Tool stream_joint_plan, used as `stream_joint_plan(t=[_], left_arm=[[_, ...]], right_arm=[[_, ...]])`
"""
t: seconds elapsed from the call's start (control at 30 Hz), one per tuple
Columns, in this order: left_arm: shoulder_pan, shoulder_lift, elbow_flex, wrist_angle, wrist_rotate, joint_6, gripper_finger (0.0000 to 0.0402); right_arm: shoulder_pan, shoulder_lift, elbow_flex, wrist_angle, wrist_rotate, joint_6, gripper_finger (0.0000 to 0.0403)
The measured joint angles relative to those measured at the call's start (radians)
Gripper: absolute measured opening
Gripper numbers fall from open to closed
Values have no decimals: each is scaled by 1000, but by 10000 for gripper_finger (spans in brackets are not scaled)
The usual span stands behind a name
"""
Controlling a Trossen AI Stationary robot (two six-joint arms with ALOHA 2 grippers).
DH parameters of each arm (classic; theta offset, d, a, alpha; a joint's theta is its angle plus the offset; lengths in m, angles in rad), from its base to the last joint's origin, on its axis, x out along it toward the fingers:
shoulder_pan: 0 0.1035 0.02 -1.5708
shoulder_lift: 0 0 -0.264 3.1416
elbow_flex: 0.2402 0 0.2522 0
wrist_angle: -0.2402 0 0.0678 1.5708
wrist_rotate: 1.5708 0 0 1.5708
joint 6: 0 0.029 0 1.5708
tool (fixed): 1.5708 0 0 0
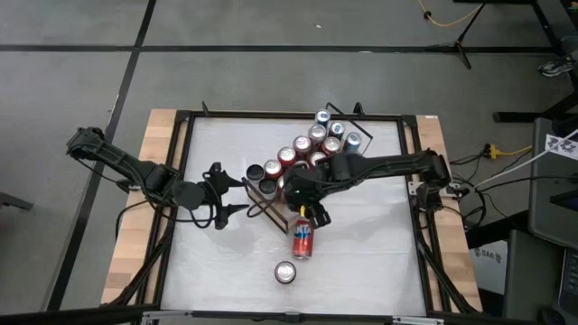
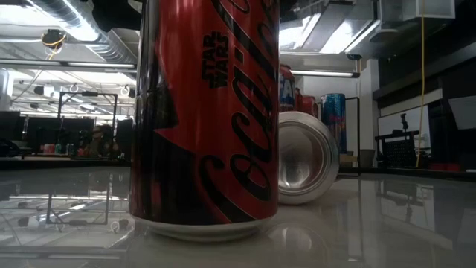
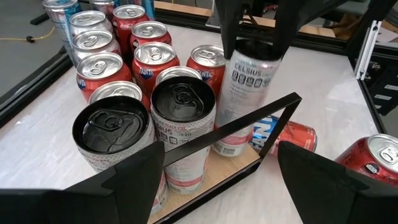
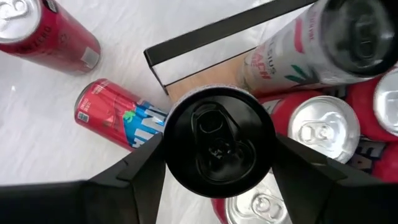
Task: Place canned beverage on shelf
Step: Put the white pink soda can on the shelf aligned with the other white pink soda cans
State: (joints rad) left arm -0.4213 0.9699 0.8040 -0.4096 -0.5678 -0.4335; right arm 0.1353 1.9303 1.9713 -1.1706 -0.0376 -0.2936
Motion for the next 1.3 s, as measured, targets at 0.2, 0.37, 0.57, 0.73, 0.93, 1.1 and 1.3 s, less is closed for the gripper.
stream_joint_plan(t=[0.2,0.37,0.57,0.73,0.93,1.1,1.3], left_arm=[[0,0,0,0,0,0,305],[0,0,0,0,0,0,305],[0,0,0,0,0,0,305],[0,0,0,0,0,0,305],[0,0,0,0,0,0,305],[0,0,0,0,0,0,305],[0,0,0,0,0,0,305]], right_arm=[[0,23,1,2,1,-7,245],[1,27,3,11,2,-7,246],[2,28,3,30,2,-7,246],[2,29,2,29,2,-7,246],[2,30,1,44,2,-7,246],[2,30,0,49,2,-7,248],[2,32,-2,45,12,-10,293]])
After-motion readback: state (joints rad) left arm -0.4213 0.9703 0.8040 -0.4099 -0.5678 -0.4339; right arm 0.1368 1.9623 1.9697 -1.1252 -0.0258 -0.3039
